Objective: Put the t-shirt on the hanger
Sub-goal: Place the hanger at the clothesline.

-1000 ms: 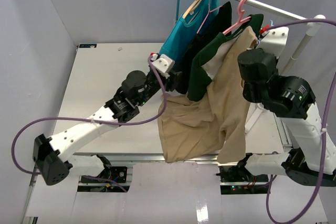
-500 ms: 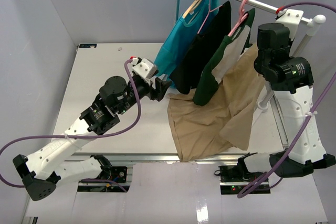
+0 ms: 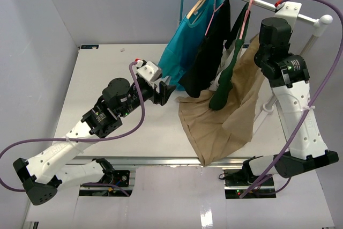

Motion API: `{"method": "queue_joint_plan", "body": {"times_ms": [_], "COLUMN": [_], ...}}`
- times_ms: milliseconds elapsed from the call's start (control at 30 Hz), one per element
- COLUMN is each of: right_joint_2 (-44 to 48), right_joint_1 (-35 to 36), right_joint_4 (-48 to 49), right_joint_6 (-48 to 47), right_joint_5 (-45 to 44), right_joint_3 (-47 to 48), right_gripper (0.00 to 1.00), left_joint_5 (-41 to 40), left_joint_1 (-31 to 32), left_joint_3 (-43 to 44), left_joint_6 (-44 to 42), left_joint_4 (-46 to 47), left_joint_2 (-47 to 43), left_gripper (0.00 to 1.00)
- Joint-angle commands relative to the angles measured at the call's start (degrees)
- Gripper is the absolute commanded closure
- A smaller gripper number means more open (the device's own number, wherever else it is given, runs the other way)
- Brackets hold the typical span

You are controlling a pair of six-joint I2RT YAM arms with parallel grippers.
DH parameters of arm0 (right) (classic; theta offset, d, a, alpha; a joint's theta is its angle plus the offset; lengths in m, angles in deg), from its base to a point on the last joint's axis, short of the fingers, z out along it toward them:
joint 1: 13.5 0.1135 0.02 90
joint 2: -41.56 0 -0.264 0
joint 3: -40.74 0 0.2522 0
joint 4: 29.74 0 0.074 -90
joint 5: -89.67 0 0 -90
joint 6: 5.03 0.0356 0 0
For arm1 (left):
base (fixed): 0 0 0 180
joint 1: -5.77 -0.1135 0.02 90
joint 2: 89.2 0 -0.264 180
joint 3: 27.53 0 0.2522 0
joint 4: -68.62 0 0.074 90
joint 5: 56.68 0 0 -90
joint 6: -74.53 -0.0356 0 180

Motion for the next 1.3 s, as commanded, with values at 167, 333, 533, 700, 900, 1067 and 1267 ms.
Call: {"method": "queue_joint_plan", "body": {"times_ms": [167, 333, 533, 700, 900, 1067, 1267], "right_joint_2": [1.66, 3.57, 8.44, 8.56, 8.00, 7.06, 6.33], "right_joint_1": [-0.32, -0.32, -0.32, -0.32, -0.35, -1.62, -3.11], "right_joint_4": [21.78, 28.40, 37.59, 40.42, 40.57, 40.60, 40.51], "right_joint_6": [-3.21, -5.38, -8.85, -11.05, -11.72, -12.12, -11.45], "right_joint_5": [-3.99, -6.62, -6.95, -6.88, -6.95, -6.66, -7.06], "right_joint_3": [-7.35, -13.13, -20.73, -21.04, -19.83, -19.51, -19.77], "right_gripper": [0.92, 0.92, 0.92, 0.92, 0.92, 0.92, 0.92], "left_joint_5": [1.99, 3.52, 3.38, 3.30, 4.42, 7.03, 7.55], "left_joint_1": [0.14, 0.14, 0.14, 0.14, 0.14, 0.14, 0.14], "left_joint_3": [2.68, 1.61, 1.21, 0.69, 2.81, 3.03, 3.02], "left_joint_6": [0.07, 0.22, -0.39, -0.49, 0.02, 0.76, 0.58], "left_joint_4": [-1.39, -0.53, -0.20, 0.35, 0.18, 0.41, 0.58], "left_joint_2": [-0.79, -1.70, -1.18, -1.33, 0.42, 0.84, 0.57], "left_gripper": [0.23, 0.23, 0.23, 0.23, 0.23, 0.23, 0.23]}}
